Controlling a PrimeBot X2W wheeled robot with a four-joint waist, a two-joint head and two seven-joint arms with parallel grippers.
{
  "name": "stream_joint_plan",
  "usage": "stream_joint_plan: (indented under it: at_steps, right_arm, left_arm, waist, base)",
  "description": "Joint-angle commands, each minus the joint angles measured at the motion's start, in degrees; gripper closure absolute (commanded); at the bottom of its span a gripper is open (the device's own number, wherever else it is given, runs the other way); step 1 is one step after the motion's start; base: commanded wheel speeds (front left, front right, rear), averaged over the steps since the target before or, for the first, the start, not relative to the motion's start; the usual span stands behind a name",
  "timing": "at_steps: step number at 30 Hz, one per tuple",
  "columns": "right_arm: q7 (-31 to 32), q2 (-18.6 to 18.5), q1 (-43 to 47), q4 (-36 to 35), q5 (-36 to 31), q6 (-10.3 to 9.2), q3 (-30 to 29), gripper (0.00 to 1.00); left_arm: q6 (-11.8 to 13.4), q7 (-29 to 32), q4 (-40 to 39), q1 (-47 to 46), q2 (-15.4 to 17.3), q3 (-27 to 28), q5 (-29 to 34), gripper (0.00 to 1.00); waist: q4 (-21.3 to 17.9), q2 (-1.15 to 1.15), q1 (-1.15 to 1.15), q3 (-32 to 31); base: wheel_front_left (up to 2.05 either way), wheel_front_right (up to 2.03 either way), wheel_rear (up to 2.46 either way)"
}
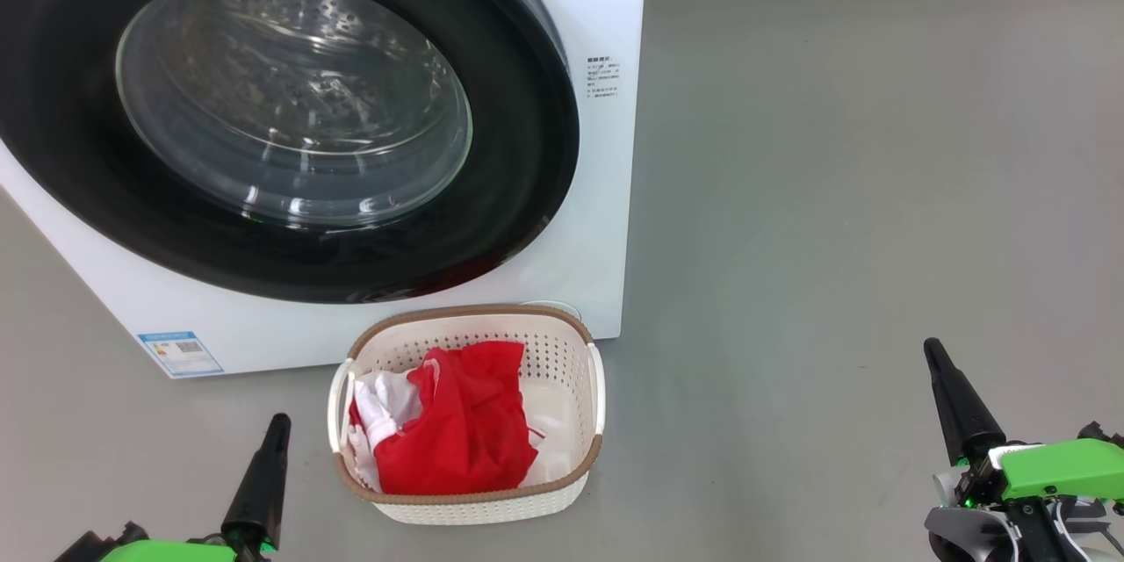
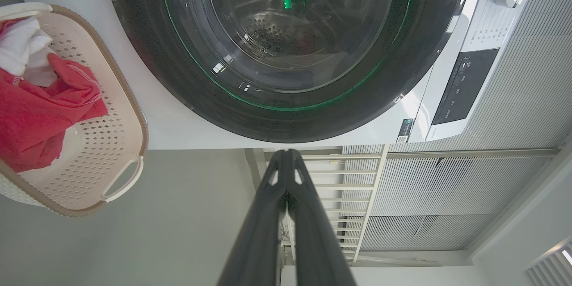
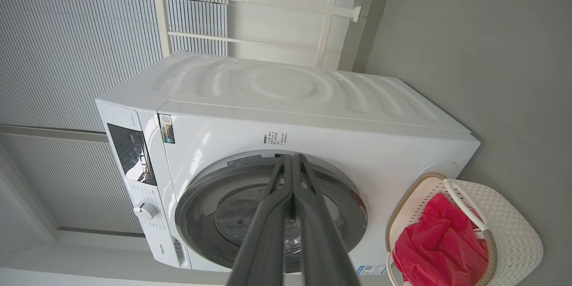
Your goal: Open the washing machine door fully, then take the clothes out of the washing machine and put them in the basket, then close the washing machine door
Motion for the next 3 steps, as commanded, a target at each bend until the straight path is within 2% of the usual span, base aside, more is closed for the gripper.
stream_joint_plan:
  at_steps: [1, 3]
  right_arm:
    - [0.2, -0.4, -2.4, -1.6, -0.4, 0.02, 0.8, 1.0]
    - [0.2, -0.4, -2.4, -1.6, -0.4, 0.02, 0.8, 1.0]
  left_arm:
    - [-0.4, 0.2, -1.2, -2.4, 0.5, 2.1, 0.7, 1.0]
    - [-0.4, 0.2, -1.2, -2.4, 0.5, 2.1, 0.8, 1.0]
  waist:
    - [0.0, 0.0, 0.0, 0.0]
    - [0.0, 0.0, 0.0, 0.0]
  base:
    - [0.0, 0.0, 0.0]
    - [0.0, 0.0, 0.0]
